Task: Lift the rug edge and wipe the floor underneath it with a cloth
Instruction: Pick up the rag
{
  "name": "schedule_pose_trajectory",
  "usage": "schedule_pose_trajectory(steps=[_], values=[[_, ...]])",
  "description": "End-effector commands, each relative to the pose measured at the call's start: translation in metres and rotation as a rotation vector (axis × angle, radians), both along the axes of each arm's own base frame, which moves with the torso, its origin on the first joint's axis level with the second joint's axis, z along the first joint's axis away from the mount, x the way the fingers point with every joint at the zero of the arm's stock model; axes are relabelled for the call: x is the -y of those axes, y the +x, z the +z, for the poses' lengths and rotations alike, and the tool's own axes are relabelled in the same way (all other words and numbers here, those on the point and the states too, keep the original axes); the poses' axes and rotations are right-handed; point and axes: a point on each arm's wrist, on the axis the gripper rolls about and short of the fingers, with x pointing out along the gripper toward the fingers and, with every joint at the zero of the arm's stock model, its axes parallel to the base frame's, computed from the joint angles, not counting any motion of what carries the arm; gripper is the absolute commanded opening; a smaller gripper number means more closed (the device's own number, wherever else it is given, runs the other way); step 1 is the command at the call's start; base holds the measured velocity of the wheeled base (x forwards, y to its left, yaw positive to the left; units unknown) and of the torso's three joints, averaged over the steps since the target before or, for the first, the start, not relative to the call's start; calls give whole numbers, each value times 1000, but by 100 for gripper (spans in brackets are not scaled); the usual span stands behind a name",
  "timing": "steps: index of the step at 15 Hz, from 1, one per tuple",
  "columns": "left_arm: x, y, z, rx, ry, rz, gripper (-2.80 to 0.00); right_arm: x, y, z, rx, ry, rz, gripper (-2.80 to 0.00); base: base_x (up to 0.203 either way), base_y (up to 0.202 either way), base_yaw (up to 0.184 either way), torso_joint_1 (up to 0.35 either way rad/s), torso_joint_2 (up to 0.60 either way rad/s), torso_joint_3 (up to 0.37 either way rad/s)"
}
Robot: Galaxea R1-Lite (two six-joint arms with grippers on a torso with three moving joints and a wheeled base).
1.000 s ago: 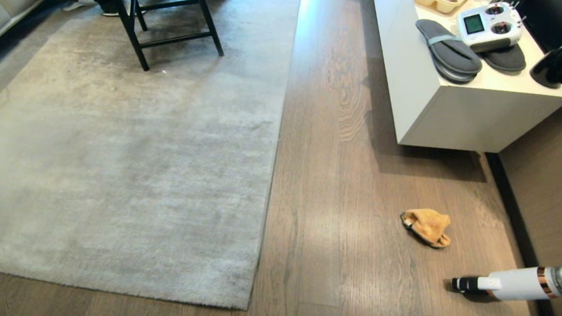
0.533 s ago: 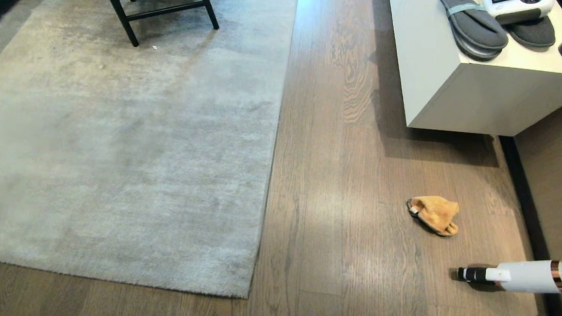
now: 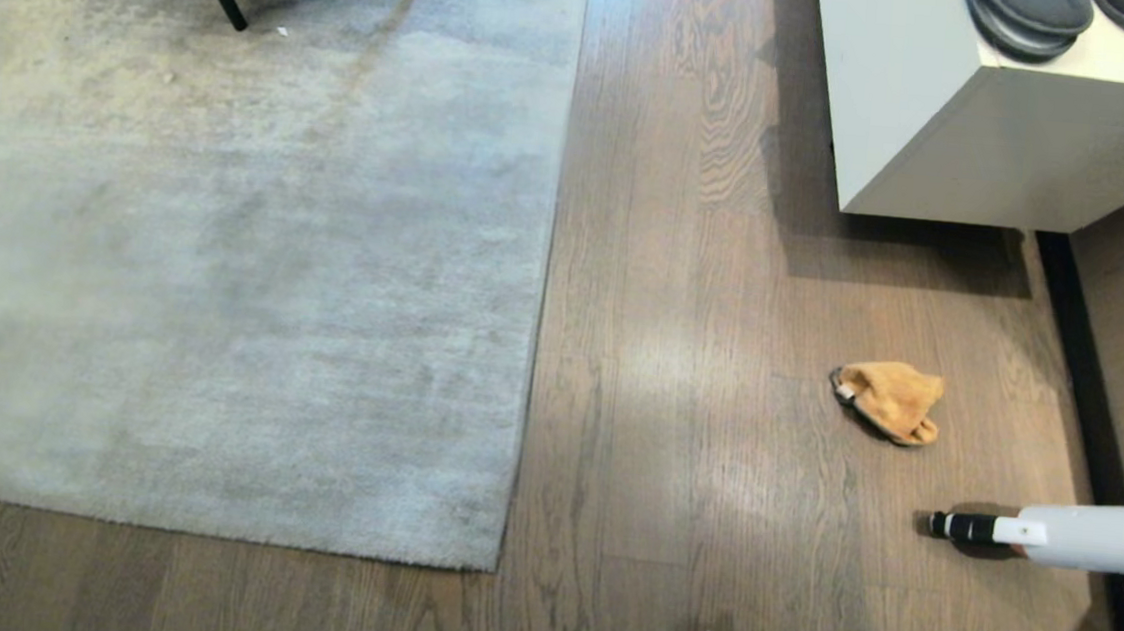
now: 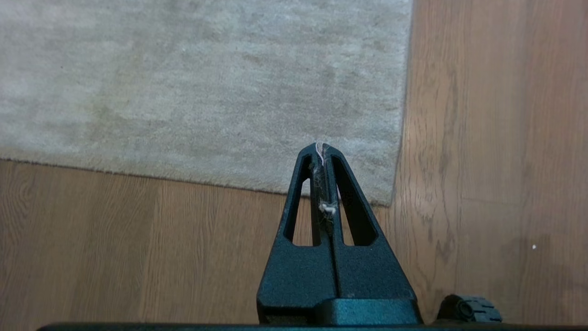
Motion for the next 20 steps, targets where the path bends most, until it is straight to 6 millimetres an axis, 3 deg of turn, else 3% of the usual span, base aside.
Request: schedule_pose_trajectory(steps=[1, 20], values=[[0, 0, 0, -1, -1, 1, -280, 0, 0, 0, -2, 0, 1, -280, 0, 0, 0, 2, -2, -205], [0, 0, 0, -1, -1, 0, -280, 0, 0, 0, -2, 0, 0, -280, 0, 0, 0, 4, 3, -197]])
